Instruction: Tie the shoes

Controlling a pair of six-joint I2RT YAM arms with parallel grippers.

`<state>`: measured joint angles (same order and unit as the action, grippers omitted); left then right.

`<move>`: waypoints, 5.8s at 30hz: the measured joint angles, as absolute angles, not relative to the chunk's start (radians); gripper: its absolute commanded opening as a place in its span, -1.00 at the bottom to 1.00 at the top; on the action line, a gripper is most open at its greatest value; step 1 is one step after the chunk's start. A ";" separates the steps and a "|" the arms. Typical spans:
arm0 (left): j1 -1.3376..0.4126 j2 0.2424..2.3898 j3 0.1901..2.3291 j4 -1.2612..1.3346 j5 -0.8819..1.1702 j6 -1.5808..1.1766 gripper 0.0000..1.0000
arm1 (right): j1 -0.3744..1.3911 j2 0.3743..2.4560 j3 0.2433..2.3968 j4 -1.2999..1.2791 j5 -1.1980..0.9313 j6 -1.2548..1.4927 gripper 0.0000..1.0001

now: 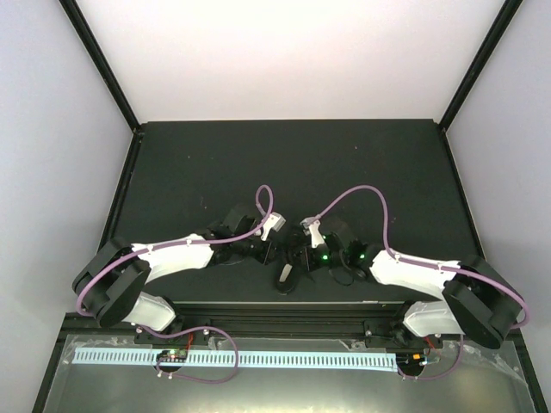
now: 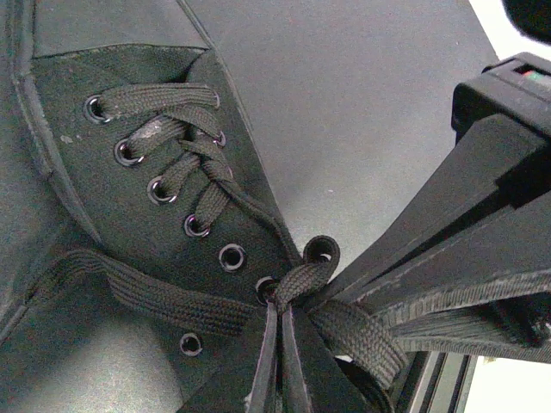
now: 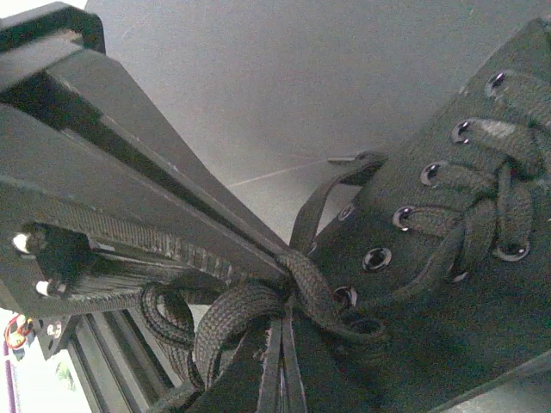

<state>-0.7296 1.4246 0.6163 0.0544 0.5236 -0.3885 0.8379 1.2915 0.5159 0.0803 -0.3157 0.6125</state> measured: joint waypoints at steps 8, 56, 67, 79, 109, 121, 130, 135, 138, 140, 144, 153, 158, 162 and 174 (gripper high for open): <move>-0.730 1.425 0.609 0.070 0.513 -0.402 -0.97 | 0.870 1.309 0.495 0.098 -0.324 0.616 -0.97; -0.616 1.502 0.654 0.001 0.633 -0.393 -0.50 | 0.876 1.372 0.514 0.091 -0.265 0.680 -0.97; -0.616 1.556 0.672 -0.045 0.748 -0.355 -0.49 | 0.876 1.372 0.514 0.091 -0.265 0.681 -0.97; -0.616 1.561 0.672 -0.028 0.811 -0.352 -0.42 | 0.876 1.376 0.514 0.092 -0.265 0.682 -0.97; -0.622 1.635 0.672 0.081 0.878 -0.405 -0.37 | 0.876 1.386 0.514 0.083 -0.264 0.683 -0.97; -0.622 1.652 0.672 0.137 0.914 -0.449 -0.97 | 0.876 1.385 0.514 0.076 -0.259 0.684 -0.97; -0.623 1.651 0.655 0.198 0.911 -0.484 -0.97 | 0.876 1.299 0.514 0.007 -0.195 0.681 -0.68; -0.624 1.650 0.640 0.213 0.904 -0.498 -0.97 | 0.876 1.192 0.512 -0.061 -0.141 0.681 -0.36; -0.624 1.647 0.634 0.219 0.899 -0.502 -0.97 | 0.876 1.133 0.512 -0.099 -0.114 0.681 -0.28; -0.624 1.638 0.628 0.219 0.895 -0.506 -0.97 | 0.877 1.115 0.512 -0.113 -0.112 0.690 -0.27; -0.624 1.618 0.613 0.237 0.890 -0.514 -0.97 | 0.905 1.109 0.512 -0.119 -0.110 0.707 -0.20; -0.624 1.615 0.603 0.247 0.886 -0.522 -0.97 | 0.995 1.225 0.527 -0.080 -0.134 0.759 -0.15; -0.624 1.615 0.603 0.249 0.883 -0.526 -0.97 | 1.014 1.272 0.556 -0.067 -0.142 0.765 -0.18; -0.624 1.615 0.601 0.251 0.883 -0.527 -0.97 | 1.015 1.272 0.564 -0.059 -0.143 0.766 -0.18; -0.624 1.615 0.601 0.255 0.879 -0.528 -0.97 | 1.026 1.297 0.576 -0.038 -0.168 0.767 -0.95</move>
